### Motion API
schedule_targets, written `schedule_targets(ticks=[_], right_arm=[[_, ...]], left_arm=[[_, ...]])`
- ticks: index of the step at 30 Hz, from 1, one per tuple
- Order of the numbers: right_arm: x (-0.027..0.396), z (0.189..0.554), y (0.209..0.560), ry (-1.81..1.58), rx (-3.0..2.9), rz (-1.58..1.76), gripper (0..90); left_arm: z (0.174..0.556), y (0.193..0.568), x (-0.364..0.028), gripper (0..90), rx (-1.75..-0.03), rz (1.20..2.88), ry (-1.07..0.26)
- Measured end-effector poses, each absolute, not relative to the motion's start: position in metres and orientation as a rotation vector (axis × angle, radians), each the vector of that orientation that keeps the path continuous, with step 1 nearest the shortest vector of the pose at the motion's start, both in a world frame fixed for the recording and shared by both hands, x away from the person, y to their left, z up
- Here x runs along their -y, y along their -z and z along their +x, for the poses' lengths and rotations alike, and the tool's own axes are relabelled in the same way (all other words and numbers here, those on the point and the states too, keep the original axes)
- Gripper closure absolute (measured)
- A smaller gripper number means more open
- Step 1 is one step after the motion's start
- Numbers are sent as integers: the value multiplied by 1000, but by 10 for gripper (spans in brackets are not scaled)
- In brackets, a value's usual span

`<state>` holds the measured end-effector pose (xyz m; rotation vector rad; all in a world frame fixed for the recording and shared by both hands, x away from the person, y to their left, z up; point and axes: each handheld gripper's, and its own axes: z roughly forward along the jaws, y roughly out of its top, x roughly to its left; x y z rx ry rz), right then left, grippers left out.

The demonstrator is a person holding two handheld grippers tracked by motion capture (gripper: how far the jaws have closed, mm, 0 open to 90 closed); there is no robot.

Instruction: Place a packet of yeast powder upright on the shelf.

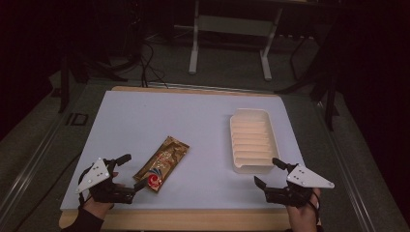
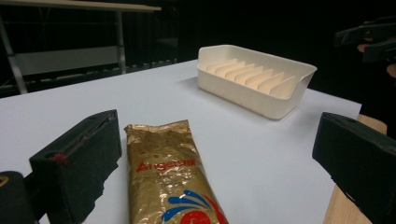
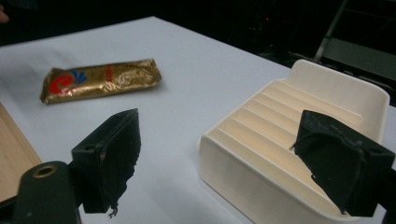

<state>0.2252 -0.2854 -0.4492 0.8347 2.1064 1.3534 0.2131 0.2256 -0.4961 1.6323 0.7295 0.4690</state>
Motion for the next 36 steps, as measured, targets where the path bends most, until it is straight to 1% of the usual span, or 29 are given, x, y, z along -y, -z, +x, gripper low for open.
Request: schedule_targets(ticks=[7,13,17,19,20,25,26,27,30,36], right_arm=[[287,226,449,-1354,-2097,854,135],[285,224,448,-1353,-2093,836,118],[283,224,448,-1340,-2103,837,117],[282,224,448,-1329,-2103,839,115],[282,223,447,-1335,-2105,832,114],[279,222,447,-1360,-2094,837,105],[279,221,447,-1373,-2094,838,105],[279,221,447,-1373,-2094,838,105],[277,219,444,-1410,-2081,822,105],[275,216,442,-1446,-2078,803,106]], left_arm=[[213,496,-225,20,-709,1654,-490],[211,494,-224,21,-652,1629,-467],[210,492,-219,21,-648,1642,-413],[210,492,-218,21,-646,1647,-407],[210,489,-215,21,-654,1675,-385],[207,480,-206,21,-624,1722,-366],[206,477,-203,21,-607,1726,-332],[206,477,-203,21,-607,1726,-332],[207,470,-200,22,-617,1718,-270],[212,458,-198,22,-633,1724,-276]])
